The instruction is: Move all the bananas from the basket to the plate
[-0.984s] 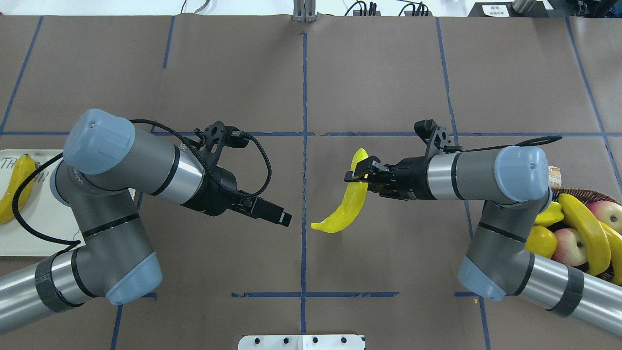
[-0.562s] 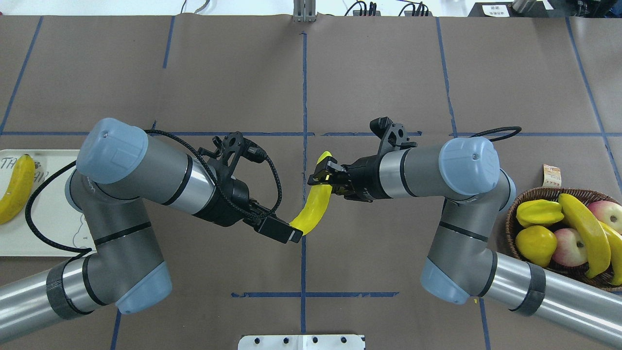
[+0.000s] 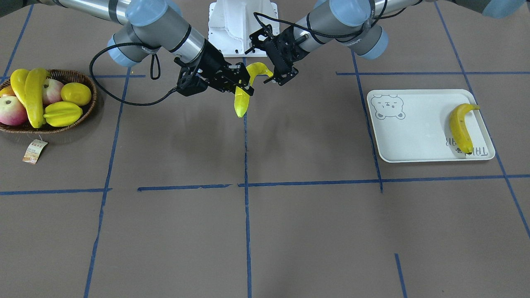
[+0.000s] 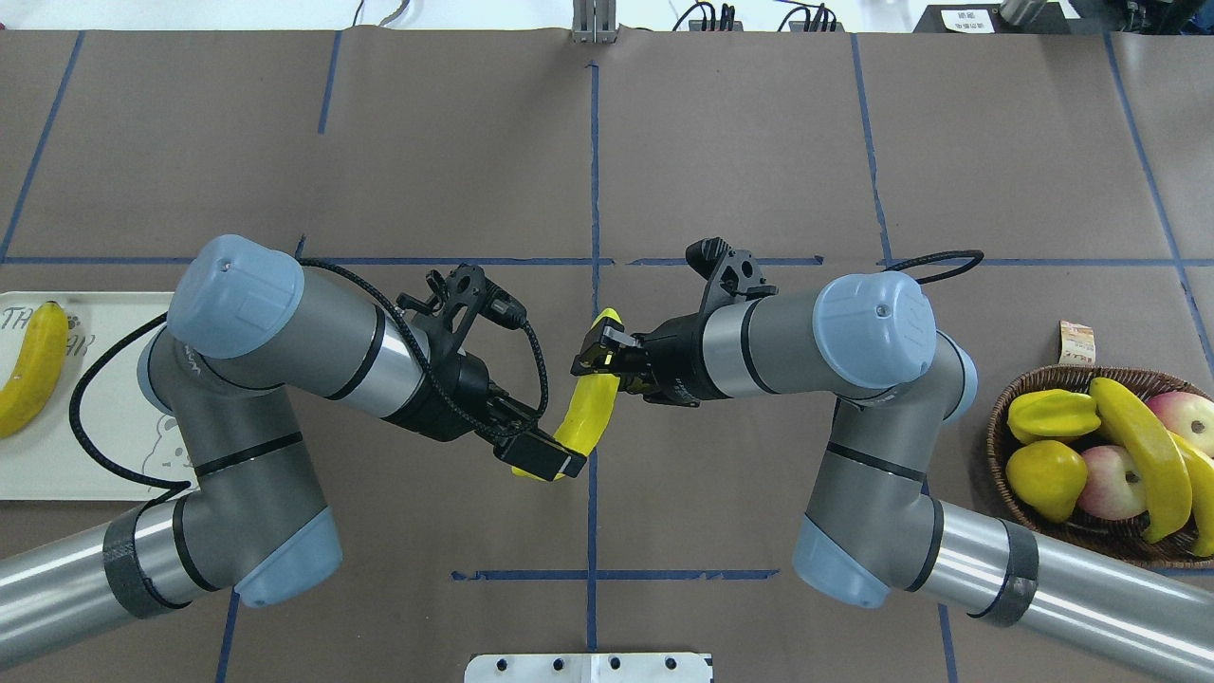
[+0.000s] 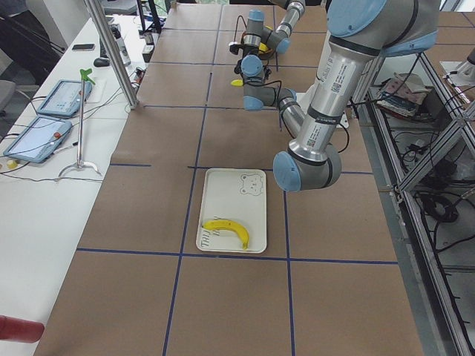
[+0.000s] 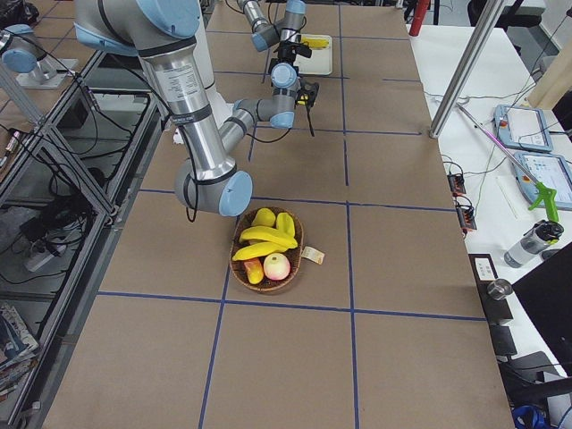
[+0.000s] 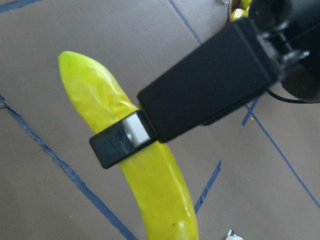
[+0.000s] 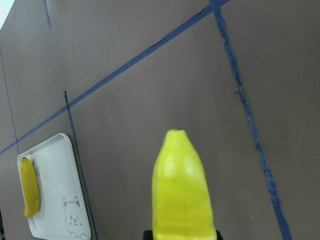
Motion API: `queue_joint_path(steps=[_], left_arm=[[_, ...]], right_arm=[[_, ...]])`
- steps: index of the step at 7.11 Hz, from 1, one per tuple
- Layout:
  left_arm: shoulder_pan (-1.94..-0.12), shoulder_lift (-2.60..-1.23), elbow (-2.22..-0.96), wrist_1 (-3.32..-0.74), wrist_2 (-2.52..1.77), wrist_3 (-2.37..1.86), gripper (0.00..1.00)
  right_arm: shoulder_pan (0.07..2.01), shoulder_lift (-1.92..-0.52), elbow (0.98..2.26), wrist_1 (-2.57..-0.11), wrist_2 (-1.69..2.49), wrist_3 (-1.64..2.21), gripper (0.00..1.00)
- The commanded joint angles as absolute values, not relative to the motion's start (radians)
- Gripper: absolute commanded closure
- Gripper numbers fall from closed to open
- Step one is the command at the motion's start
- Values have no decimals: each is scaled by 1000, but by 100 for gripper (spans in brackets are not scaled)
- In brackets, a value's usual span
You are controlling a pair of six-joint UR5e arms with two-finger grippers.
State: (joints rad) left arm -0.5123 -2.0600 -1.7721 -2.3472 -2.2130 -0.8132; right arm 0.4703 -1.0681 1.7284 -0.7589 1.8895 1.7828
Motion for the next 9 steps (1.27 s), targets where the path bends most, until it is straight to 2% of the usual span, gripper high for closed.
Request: queue_joint_path(steps=[1, 3, 5, 7, 8, 9], left_arm=[[-502, -2060, -1761, -2359, -2214, -810, 19], [-486, -2059, -1749, -2373, -2214, -811, 22], [-483, -2059, -1749, -2378, -2214, -813, 38], [-483, -2057, -1752, -2381, -2214, -824, 63], [-485, -2057, -1753, -2382, -2214, -827, 73], [-488, -2054, -1755, -2382, -2214, -828, 88]], right_arm=[[469, -1060, 1729, -758, 1888, 1820, 93], [469, -1051, 1729, -759, 1888, 1822, 93], [469, -1051, 1729, -759, 1888, 1822, 93], [469, -1052, 1726, -761, 1888, 1822, 92], [469, -1051, 1726, -759, 1888, 1822, 87], [469, -1051, 1726, -759, 1887, 1821, 54]])
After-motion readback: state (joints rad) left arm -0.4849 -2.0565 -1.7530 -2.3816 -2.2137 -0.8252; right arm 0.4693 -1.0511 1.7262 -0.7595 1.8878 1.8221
